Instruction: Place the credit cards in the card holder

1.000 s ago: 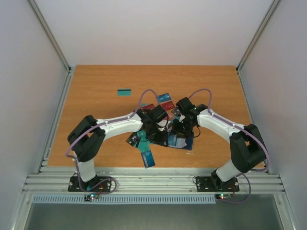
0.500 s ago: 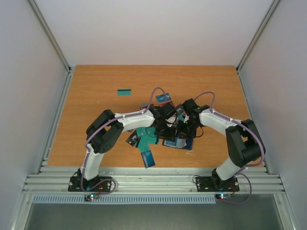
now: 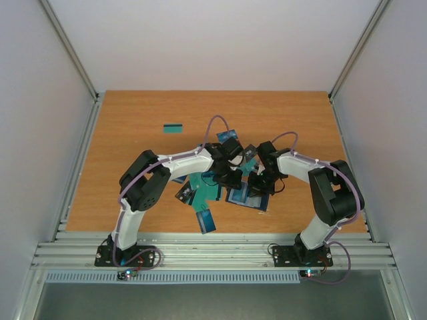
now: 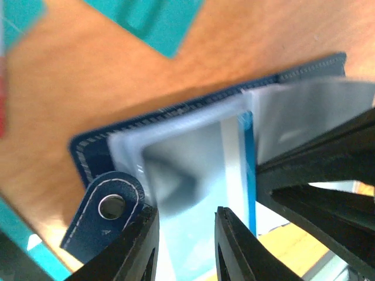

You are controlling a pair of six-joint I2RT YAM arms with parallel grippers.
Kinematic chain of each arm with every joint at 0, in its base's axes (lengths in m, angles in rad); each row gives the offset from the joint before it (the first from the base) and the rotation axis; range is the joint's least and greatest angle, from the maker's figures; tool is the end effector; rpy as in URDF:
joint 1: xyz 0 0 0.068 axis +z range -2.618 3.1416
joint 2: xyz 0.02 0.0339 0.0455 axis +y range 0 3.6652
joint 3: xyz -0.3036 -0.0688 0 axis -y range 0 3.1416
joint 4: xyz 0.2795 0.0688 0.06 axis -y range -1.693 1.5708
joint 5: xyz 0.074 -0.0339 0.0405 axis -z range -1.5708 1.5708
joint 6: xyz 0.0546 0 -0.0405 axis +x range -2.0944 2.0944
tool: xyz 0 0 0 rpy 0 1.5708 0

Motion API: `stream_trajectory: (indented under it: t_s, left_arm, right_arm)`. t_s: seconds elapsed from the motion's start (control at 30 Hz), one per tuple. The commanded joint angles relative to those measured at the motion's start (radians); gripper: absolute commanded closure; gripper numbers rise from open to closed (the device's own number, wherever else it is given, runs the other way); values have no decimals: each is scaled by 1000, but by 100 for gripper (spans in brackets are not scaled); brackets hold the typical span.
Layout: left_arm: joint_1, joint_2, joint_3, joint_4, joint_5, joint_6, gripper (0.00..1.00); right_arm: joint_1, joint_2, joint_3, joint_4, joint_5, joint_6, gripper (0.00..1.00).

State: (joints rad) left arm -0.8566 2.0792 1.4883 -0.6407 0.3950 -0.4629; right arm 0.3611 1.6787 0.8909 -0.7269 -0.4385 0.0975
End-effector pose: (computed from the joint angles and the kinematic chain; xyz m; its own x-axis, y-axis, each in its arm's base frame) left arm 0.2951 -0.3725 0.1555 -0.9016 0.4108 -0.1357 0.4233 0.7726 -0.4733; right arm 0.2718 0.1274 0.1363 -0.9629 -0.2694 -0.0145 -0.2496 0.8689 0.4274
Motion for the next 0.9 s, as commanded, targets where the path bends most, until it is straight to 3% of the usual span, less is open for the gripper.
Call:
stream_trajectory:
  t_s: [0.0, 0.17, 0.57, 0.87]
  left_arm:
    - [38, 11, 33, -11, -76, 17, 72]
    - [51, 3, 33, -27, -95, 19, 72]
    - [47, -45, 5, -6, 113, 20, 72]
    - [50, 8, 4, -29, 139, -6, 67]
  right_arm:
    - [-9, 56, -17, 25, 22, -40, 93]
    - [-17, 69, -7, 26, 7, -54, 93]
    - [-40, 97, -6, 26, -16, -81, 93]
    - [-63, 106, -24, 36, -31, -81, 93]
